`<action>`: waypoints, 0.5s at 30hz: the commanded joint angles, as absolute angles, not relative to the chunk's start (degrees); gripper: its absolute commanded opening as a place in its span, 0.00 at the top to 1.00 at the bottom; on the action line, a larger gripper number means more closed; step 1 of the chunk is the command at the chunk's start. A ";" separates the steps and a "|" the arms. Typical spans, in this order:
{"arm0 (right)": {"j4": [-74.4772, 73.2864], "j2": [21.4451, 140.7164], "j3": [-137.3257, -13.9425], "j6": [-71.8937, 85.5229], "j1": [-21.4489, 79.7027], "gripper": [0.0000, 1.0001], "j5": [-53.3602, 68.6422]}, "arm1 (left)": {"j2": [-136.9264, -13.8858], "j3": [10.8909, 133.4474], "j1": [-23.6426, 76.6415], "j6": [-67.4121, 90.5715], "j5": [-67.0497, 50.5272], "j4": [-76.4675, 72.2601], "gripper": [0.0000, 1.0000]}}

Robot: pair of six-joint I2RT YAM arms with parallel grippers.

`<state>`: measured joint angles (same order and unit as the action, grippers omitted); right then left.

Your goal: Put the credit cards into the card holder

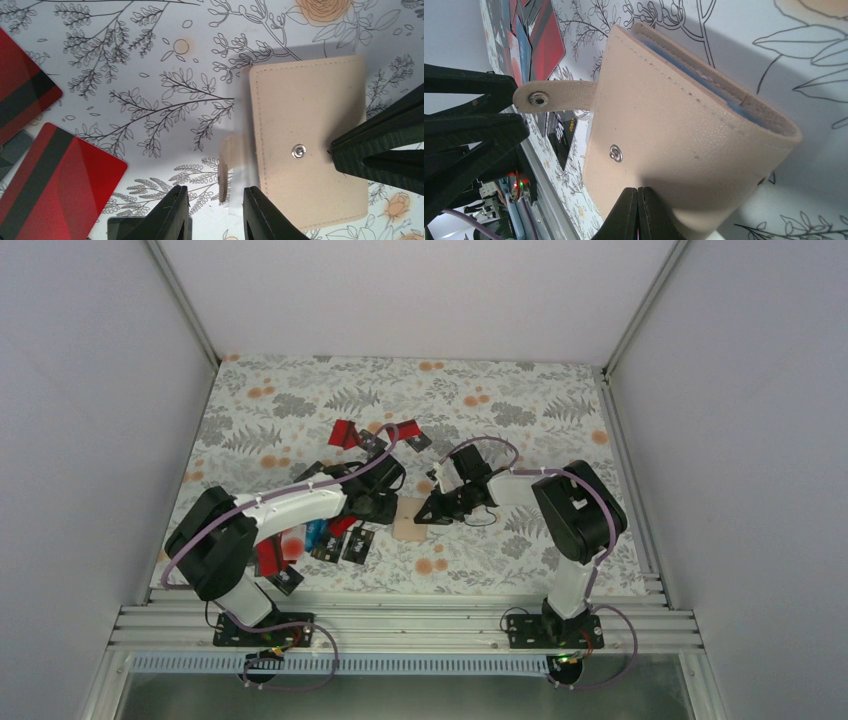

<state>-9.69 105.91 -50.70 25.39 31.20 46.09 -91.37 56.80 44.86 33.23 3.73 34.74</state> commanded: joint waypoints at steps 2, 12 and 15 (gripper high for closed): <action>-11.86 109.20 -50.25 24.61 31.89 0.96 39.51 | -90.62 57.82 45.07 31.40 6.10 34.27 0.71; -11.95 109.21 -49.92 24.61 31.88 0.96 39.55 | -91.87 58.17 45.00 30.25 4.91 32.90 0.86; -11.89 109.42 -49.92 24.61 31.84 0.96 39.75 | -91.92 58.04 45.00 30.10 4.62 32.63 0.87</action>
<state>-9.72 105.93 -50.70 25.39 31.20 46.09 -91.55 56.80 44.86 30.83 4.64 33.80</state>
